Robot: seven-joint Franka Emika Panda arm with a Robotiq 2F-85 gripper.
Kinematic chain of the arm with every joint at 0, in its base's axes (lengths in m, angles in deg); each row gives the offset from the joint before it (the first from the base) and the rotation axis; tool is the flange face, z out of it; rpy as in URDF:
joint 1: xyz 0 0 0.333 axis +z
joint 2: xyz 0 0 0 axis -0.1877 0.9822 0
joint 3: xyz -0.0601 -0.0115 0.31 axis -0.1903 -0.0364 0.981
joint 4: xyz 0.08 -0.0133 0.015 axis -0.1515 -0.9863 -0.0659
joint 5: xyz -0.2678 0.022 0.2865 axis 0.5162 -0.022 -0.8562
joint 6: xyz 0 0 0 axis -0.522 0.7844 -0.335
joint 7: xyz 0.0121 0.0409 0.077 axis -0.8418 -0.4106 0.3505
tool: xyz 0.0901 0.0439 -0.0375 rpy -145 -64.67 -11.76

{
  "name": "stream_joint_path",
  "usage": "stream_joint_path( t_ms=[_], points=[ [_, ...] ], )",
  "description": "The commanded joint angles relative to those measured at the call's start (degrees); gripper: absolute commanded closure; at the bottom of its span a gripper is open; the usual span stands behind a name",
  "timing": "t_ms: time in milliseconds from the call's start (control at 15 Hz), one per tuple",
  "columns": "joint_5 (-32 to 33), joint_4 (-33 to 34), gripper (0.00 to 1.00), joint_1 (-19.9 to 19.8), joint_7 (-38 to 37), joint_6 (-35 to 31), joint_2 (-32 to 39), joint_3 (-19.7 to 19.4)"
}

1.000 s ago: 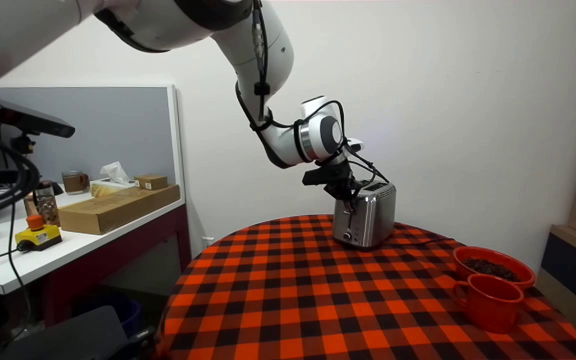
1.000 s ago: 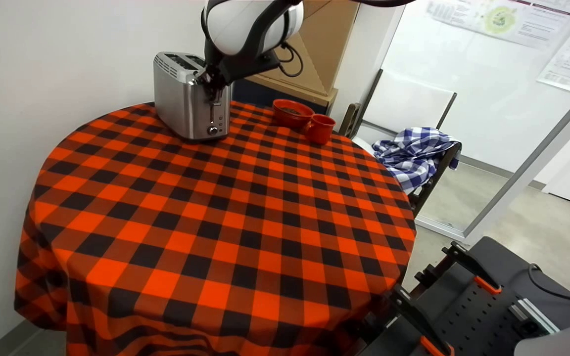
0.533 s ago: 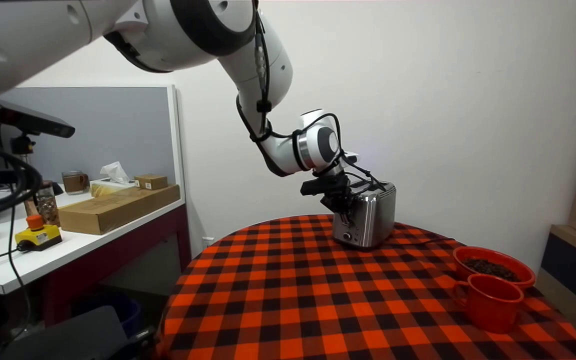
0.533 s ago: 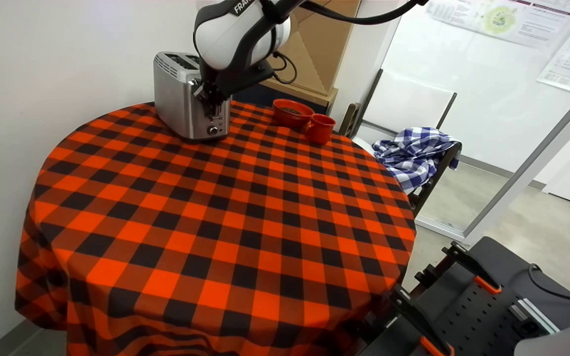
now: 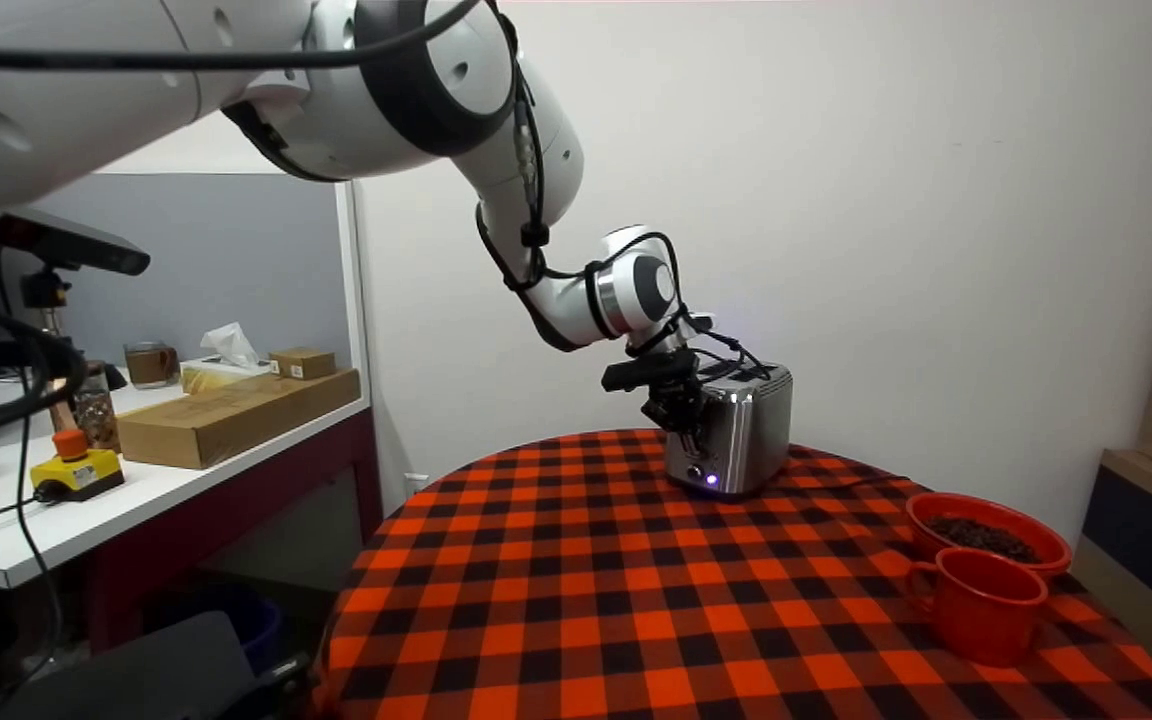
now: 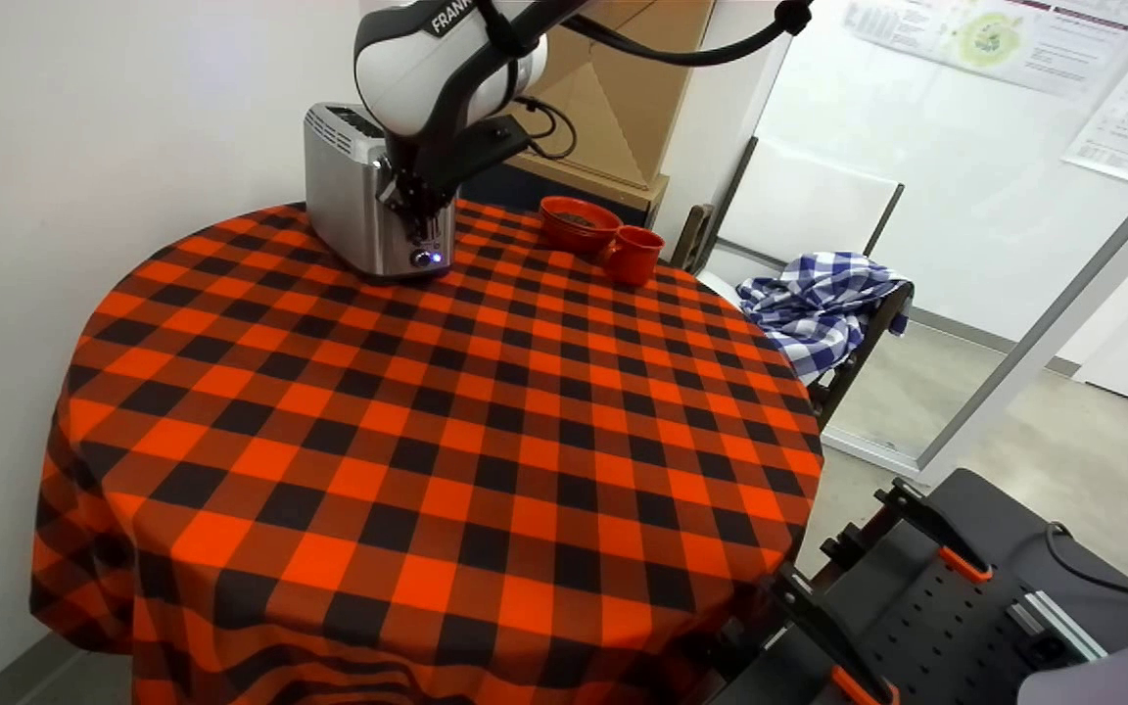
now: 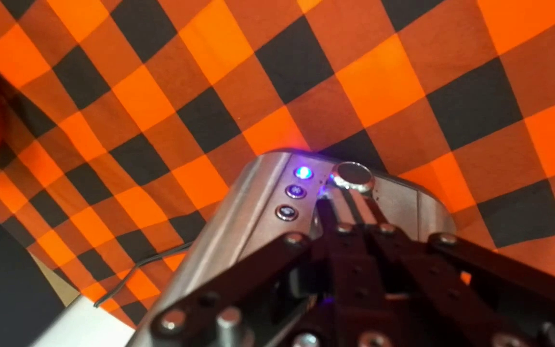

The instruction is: Push down the switch of the toaster

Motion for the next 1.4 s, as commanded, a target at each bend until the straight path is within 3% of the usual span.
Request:
stream_joint_path(
  t_ms=[0,67,133,400,600,800,1067,1333],
  points=[
    [-2.51,5.41,1.00,-1.66,2.67,5.08,3.46,1.59],
    [-3.64,5.47,0.74,-2.51,3.85,7.72,2.25,2.60],
    [-4.34,5.26,0.73,-3.09,4.18,9.51,1.20,3.00],
    [-5.93,0.14,0.44,-5.66,5.10,11.76,-4.85,3.51],
    [-6.74,-9.37,0.22,-8.06,6.87,9.59,-13.30,4.26],
    [-9.87,-16.75,0.00,-11.99,13.70,10.90,-20.54,7.55],
    [-13.85,-28.05,0.00,-15.52,19.97,11.91,-29.88,9.85],
    [-14.80,-40.08,0.00,-15.70,16.63,7.53,-38.56,8.72]
  ],
)
